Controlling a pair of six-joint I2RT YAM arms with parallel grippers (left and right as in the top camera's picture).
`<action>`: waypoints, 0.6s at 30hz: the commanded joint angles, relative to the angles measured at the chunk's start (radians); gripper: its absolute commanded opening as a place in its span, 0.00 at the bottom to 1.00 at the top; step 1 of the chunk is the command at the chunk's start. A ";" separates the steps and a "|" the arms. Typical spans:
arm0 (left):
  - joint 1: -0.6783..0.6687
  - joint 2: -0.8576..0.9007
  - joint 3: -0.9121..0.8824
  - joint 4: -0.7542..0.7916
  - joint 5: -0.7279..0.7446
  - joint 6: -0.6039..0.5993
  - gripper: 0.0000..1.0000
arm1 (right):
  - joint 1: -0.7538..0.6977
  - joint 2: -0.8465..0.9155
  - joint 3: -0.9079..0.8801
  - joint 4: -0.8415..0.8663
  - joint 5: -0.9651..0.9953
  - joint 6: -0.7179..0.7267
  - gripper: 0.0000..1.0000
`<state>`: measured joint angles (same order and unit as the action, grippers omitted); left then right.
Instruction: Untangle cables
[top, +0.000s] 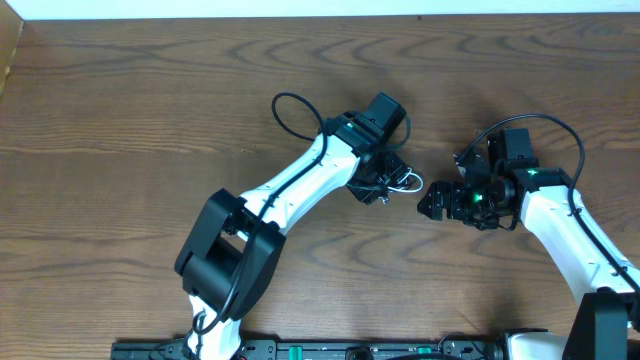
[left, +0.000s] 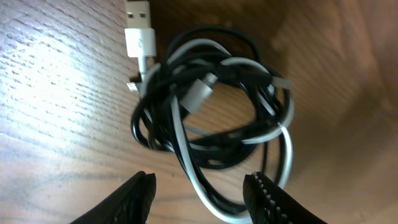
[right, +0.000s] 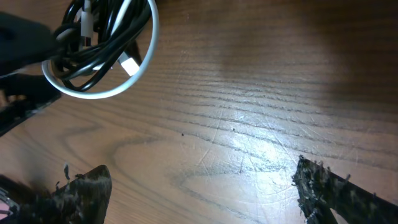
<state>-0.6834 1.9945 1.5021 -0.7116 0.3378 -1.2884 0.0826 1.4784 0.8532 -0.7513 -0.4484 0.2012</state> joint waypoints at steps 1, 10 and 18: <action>0.000 0.049 0.007 -0.001 -0.068 -0.033 0.49 | 0.005 0.006 -0.006 -0.008 0.002 0.008 0.91; -0.003 0.052 0.001 -0.075 -0.084 0.032 0.25 | 0.005 0.006 -0.006 -0.012 0.002 0.008 0.92; -0.005 0.052 -0.060 -0.098 -0.208 0.411 0.08 | 0.005 0.006 -0.006 -0.010 0.002 0.008 0.93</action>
<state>-0.6857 2.0384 1.4620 -0.8040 0.2058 -1.1042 0.0826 1.4784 0.8532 -0.7620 -0.4480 0.2016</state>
